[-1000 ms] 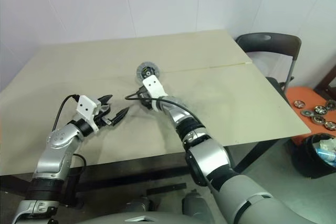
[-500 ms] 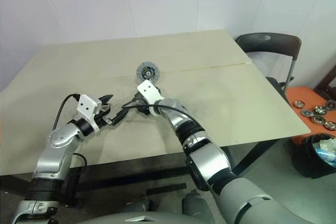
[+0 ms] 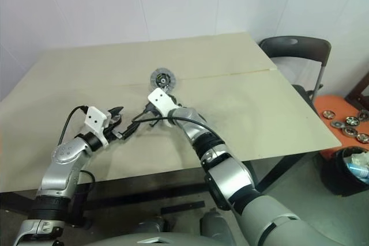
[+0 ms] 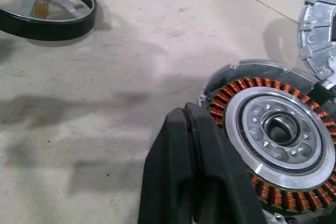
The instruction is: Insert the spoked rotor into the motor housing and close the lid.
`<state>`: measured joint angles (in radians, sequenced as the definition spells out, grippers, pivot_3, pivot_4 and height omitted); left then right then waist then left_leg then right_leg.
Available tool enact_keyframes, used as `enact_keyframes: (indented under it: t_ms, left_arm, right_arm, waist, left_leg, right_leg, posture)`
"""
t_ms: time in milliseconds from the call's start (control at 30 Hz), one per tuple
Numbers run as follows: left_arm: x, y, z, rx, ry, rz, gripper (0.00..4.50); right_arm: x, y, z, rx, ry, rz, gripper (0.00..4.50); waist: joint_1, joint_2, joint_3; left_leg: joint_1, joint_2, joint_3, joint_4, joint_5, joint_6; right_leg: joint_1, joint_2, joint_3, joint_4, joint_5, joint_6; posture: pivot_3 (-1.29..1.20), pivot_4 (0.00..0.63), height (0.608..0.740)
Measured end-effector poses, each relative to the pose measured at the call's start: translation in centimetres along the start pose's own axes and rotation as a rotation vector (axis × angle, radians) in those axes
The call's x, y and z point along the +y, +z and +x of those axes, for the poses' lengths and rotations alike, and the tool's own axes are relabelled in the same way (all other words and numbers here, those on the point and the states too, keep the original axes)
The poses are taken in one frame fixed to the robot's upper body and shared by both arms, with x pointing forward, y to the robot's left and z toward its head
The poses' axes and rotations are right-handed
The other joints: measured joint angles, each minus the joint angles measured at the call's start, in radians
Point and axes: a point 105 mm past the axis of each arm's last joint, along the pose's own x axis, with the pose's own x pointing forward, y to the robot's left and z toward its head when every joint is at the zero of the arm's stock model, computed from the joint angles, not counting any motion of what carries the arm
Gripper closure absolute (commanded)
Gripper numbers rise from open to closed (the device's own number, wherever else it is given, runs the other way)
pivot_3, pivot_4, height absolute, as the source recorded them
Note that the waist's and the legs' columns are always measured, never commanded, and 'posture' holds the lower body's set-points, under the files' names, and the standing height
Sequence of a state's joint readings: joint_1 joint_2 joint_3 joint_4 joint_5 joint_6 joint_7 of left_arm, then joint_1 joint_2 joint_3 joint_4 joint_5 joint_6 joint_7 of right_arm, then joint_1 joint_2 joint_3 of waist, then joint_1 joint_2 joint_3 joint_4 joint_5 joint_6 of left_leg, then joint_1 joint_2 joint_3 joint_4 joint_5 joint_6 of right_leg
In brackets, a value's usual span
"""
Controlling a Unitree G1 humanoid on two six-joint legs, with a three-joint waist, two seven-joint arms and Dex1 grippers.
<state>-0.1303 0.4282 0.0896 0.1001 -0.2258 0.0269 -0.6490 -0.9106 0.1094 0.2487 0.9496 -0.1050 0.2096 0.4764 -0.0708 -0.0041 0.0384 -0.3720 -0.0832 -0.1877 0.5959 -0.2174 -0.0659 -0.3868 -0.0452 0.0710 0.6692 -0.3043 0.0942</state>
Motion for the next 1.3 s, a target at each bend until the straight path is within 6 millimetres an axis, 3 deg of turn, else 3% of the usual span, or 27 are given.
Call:
enact_keyframes:
  t_ms: [400, 500, 767, 1133, 1233, 1300]
  left_arm:
    - [-0.1, 1.0, 0.1, -0.014, 0.001, 0.015, 0.0]
    - [-0.1, 1.2, 0.2, -0.011, 0.002, 0.014, 0.0]
    - [0.1, 0.8, 0.2, -0.001, 0.006, 0.008, 0.0]
    - [3.3, 0.6, -2.2, -0.009, 0.056, 0.055, 0.0]
    - [3.6, 0.5, -2.6, -0.012, 0.057, 0.059, 0.0]
    - [3.7, 0.4, -2.6, -0.013, 0.058, 0.057, 0.0]
  right_arm:
    - [-0.3, -0.1, -0.1, 0.003, -0.015, 0.001, 4.46]
    - [-0.6, -0.2, -0.2, 0.007, -0.033, -0.007, 3.87]
    - [-1.1, -0.7, -0.3, 0.04, -0.051, -0.063, 1.18]
    - [-1.4, -1.0, -0.6, 0.062, -0.051, -0.09, 1.18]
    - [-1.3, -1.1, -0.5, 0.064, -0.039, -0.093, 1.73]
    - [-1.3, -1.0, -0.5, 0.063, -0.036, -0.094, 2.38]
  waist:
    - [0.0, 0.0, 0.0]
    - [0.0, 0.0, 0.0]
    - [-0.001, 0.0, 0.0]
    - [-0.001, 0.0, 0.0]
    - [-0.001, 0.0, 0.0]
    - [0.0, 0.0, 0.0]
  left_leg:
    - [0.0, 0.0, 0.0, 0.0, 0.0, 0.0]
    - [0.0, 0.0, 0.0, 0.0, 0.0, 0.0]
    - [0.0, 0.0, 0.0, 0.0, 0.0, 0.0]
    - [0.0, 0.0, 0.0, 0.0, 0.0, 0.0]
    - [0.0, 0.0, 0.0, 0.0, 0.0, 0.0]
    - [0.0, 0.0, 0.0, 0.0, 0.0, 0.0]
  right_leg:
    - [0.0, 0.0, 0.0, 0.0, 0.0, 0.0]
    - [0.0, 0.0, 0.0, 0.0, 0.0, 0.0]
    - [0.0, 0.0, 0.0, 0.0, 0.0, 0.0]
    - [-0.001, 0.0, 0.0, 0.0, 0.0, 0.0]
    - [-0.001, 0.0, 0.0, 0.0, 0.0, 0.0]
    - [-0.001, 0.0, 0.0, 0.0, 0.0, 0.0]
  posture:
    - [0.0, 0.0, 0.74]
    - [0.0, 0.0, 0.74]
    - [0.0, 0.0, 0.74]
    - [0.0, 0.0, 0.74]
    - [0.0, 0.0, 0.74]
    - [0.0, 0.0, 0.74]
